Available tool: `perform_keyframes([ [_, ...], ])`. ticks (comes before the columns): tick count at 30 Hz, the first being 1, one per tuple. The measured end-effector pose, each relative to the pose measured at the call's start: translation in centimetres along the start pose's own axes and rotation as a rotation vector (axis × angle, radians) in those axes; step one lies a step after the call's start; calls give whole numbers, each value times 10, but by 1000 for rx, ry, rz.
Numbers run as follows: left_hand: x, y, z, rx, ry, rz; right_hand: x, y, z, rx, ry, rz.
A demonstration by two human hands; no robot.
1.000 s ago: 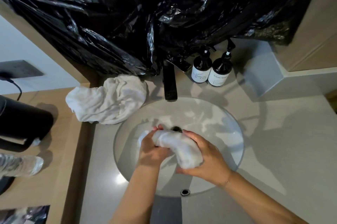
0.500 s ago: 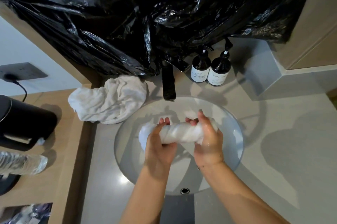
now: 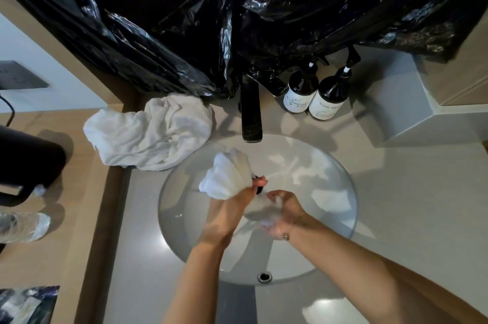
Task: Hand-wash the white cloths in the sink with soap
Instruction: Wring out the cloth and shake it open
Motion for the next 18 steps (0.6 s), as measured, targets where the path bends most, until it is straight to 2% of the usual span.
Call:
perform_keyframes([
  [3,3,-7,4,31,-43,83,-1,6,4,3,18,6],
  [5,5,-5,6,-2,-47,112,11,9,15,1,115,-29],
  [7,4,-1,8,-33,-44,161,17,12,18,-9,144,-74],
  [11,11,1,12,59,-27,109,10,5,5,10,25,-68],
  [14,21,-1,16,238,-73,-44,9,-7,-16,48,-161,-137],
  [16,24,0,19,332,-109,-79,28,-24,-22,165,-173,-325],
  [18,21,3,17,398,-187,48,47,-55,-31,428,-104,-581],
])
Point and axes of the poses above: each hand's wrist, its own z-axis towards the middle knuckle, its own x-axis out of the back of the hand, y = z × x, the point moved 8 cm from there along z, towards the middle knuckle, and after that the axes turned 3 degrees about x, right-handed, at the moved point
